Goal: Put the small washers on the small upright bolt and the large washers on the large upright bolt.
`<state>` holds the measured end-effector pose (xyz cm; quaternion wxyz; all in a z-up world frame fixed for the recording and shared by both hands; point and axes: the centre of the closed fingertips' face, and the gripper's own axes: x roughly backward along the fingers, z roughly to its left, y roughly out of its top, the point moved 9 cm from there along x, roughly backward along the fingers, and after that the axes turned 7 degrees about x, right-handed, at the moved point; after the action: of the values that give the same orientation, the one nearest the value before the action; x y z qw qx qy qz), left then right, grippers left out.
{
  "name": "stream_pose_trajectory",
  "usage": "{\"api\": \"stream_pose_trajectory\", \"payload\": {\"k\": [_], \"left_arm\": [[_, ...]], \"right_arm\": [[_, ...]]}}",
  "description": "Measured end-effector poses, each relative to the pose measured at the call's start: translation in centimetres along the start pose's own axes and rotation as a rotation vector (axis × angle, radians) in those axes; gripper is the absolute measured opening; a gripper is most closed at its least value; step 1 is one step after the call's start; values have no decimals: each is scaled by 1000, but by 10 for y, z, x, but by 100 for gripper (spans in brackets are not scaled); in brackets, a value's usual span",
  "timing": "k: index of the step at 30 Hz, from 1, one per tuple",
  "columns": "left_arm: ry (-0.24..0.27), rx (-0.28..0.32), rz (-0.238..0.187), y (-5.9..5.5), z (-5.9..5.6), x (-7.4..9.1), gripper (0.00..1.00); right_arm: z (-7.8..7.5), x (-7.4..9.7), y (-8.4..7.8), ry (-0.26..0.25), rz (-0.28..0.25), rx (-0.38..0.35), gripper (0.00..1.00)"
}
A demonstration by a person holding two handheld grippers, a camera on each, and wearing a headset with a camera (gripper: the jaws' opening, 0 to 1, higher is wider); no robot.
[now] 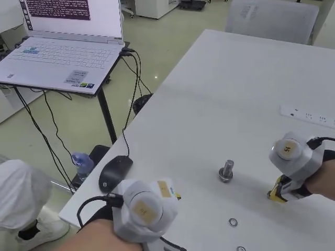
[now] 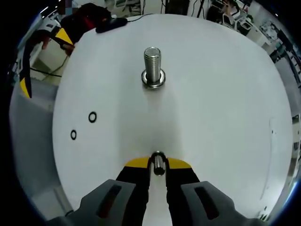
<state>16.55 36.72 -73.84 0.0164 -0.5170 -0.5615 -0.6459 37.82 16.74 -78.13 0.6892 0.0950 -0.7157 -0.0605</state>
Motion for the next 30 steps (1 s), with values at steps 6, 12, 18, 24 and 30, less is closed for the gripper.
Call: {"api": "stream_pose_trajectory", "payload": {"k": [6,12,18,24,30], "left_arm": [[-9,-2,5,-1,-1,-1,78],[-16,-6,13,-1,-1,0,77],[-12,-7,10,0,0,1,75],[-11,-7,5,-1,0,2,75],[-11,-5,8,-3,-1,3,75]], "right_arm": [[-3,-1,-1,0,6,1,13],[-5,-2,0,-1,5,1,14],[-6,-4,0,-8,-2,10,19],[-6,-5,0,-4,-5,18,21],[-9,2,2,-15,-21,17,22]]}}
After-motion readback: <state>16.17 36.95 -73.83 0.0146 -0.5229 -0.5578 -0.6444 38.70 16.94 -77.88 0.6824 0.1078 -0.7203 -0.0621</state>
